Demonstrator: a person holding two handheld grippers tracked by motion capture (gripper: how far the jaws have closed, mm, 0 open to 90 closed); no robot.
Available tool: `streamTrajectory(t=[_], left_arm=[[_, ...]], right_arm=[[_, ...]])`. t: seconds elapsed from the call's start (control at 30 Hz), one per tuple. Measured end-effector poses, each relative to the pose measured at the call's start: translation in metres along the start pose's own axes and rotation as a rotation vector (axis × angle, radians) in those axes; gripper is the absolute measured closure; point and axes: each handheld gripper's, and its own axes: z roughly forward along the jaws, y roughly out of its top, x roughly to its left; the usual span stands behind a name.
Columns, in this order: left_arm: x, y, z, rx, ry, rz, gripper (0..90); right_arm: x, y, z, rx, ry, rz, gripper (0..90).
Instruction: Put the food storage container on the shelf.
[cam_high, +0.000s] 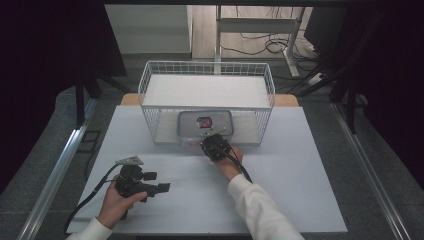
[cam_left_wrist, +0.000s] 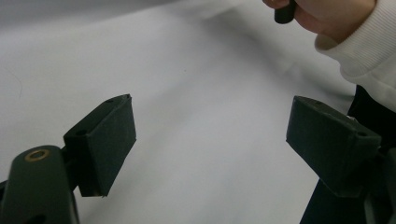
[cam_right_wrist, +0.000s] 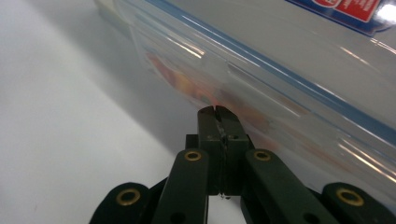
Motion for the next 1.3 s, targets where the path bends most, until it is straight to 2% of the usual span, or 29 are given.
streamTrajectory(t=[0.1,0.27,0.43,0.5,0.63,0.67,0.77,0.97,1.0,1.07,1.1,1.13,1.17,1.2,1.23,1.27,1.3], left_arm=[[0.002,0.001,0.002,0.005,0.003,-0.002,15.8],[0.001,0.0,0.001,0.008,0.003,0.007,15.6],[0.001,-0.001,0.0,0.007,0.008,0.009,15.6],[0.0,-0.001,0.001,0.009,0.004,0.009,15.6],[-0.001,-0.001,0.0,0.003,0.0,0.002,15.6],[-0.001,-0.001,-0.001,0.002,0.0,0.003,15.6],[-0.001,-0.001,-0.002,-0.001,0.003,0.003,15.6],[-0.003,-0.002,-0.003,-0.01,0.024,0.013,15.9],[-0.003,-0.002,-0.003,-0.01,0.024,0.013,16.0],[-0.003,-0.002,-0.002,-0.017,0.03,0.011,16.1],[-0.002,-0.001,-0.002,-0.021,0.037,0.01,16.2],[-0.002,-0.001,-0.002,-0.021,0.037,0.01,16.2],[-0.002,-0.001,-0.002,-0.023,0.042,0.011,16.2],[-0.002,-0.002,-0.002,-0.028,0.052,0.019,16.3],[-0.002,-0.002,-0.002,-0.028,0.052,0.019,16.2],[-0.003,-0.002,-0.003,-0.031,0.058,0.028,16.3],[-0.003,-0.002,-0.003,-0.031,0.058,0.028,16.3]], right_arm=[[-0.002,0.008,0.008,0.003,-0.012,0.005,89.2],[-0.003,0.011,0.013,-0.001,-0.012,0.022,89.2],[-0.001,0.01,0.004,-0.018,-0.006,0.019,89.2],[-0.003,0.011,-0.007,-0.021,-0.015,0.003,89.2],[-0.006,0.011,-0.02,-0.032,-0.018,0.011,89.1],[-0.005,0.01,-0.032,-0.045,-0.015,-0.006,89.1],[-0.003,0.004,-0.055,-0.062,0.005,-0.021,89.1],[0.0,-0.03,-0.106,-0.069,0.097,-0.037,89.1],[0.0,-0.03,-0.106,-0.069,0.097,-0.037,89.1],[-0.001,-0.045,-0.12,-0.063,0.115,-0.042,89.0],[-0.003,-0.058,-0.131,-0.059,0.13,-0.042,82.2],[-0.003,-0.058,-0.131,-0.059,0.13,-0.042,82.2],[-0.004,-0.064,-0.137,-0.061,0.145,-0.036,74.5],[-0.006,-0.074,-0.147,-0.07,0.131,-0.011,55.7],[-0.006,-0.074,-0.147,-0.07,0.131,-0.011,55.7],[-0.01,-0.084,-0.157,-0.088,0.113,0.012,49.1],[-0.01,-0.084,-0.157,-0.088,0.113,0.012,49.1]])
